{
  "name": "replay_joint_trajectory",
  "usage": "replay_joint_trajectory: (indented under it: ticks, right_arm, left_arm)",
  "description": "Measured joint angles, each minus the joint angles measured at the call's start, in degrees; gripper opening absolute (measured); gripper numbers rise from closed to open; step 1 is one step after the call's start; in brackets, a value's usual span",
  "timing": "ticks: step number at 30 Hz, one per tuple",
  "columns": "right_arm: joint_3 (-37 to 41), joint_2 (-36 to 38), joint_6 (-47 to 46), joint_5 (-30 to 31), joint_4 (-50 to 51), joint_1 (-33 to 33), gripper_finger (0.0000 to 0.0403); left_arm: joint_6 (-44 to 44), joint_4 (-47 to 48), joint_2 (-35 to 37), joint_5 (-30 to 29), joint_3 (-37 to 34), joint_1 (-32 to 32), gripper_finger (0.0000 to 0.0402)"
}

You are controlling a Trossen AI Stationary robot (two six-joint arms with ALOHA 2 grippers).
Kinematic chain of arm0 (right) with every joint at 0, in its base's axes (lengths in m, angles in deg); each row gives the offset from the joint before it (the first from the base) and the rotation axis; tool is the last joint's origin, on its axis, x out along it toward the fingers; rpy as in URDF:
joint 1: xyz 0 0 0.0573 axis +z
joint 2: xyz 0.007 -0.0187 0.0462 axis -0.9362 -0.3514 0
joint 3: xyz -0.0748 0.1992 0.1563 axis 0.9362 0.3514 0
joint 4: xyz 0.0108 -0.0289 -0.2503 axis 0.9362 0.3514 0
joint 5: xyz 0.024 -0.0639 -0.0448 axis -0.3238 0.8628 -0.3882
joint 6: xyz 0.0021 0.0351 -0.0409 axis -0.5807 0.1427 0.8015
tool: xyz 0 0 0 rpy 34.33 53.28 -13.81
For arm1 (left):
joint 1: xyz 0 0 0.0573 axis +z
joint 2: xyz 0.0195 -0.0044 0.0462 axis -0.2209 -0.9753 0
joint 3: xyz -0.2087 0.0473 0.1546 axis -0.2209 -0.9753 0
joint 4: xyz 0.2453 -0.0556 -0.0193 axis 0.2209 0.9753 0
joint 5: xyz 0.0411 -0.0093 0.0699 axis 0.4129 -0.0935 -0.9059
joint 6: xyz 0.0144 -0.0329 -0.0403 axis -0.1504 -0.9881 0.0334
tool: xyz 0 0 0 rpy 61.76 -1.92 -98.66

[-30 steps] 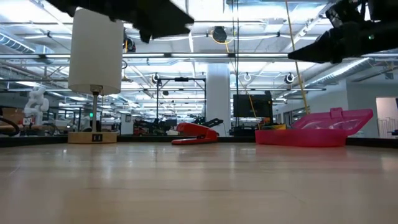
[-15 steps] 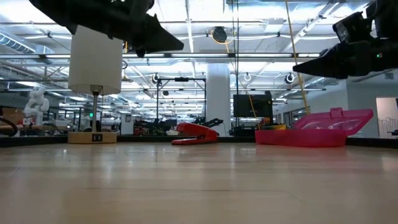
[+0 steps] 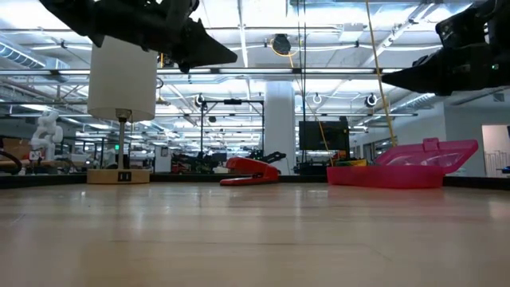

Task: Pack school essentials
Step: Return to Home Position

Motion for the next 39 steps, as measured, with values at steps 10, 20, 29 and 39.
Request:
replay_joint_trajectory:
  ticks: [10,20,29,39]
  right_arm:
    - [0.11,4.67,-0.82,-2.95,5.00,-0.02,0.0000]
    - [0.15,8.54,-1.31,-2.91,8.13,-0.02,0.0000]
    - [0.20,12.06,-1.37,-3.07,10.78,-0.02,0.0000]
    - [0.20,12.02,-1.15,-3.07,10.65,-0.02,0.0000]
  left_arm:
    - [-4.28,-13.12,-0.04,1.42,-9.95,-1.11,0.0003]
    - [-7.86,-22.13,3.55,-6.67,-21.38,-6.51,0.0003]
    - [-7.50,-21.93,16.83,-4.72,-30.34,-6.84,0.0002]
    - [-5.94,-19.07,27.64,-3.14,-36.53,-6.88,0.0001]
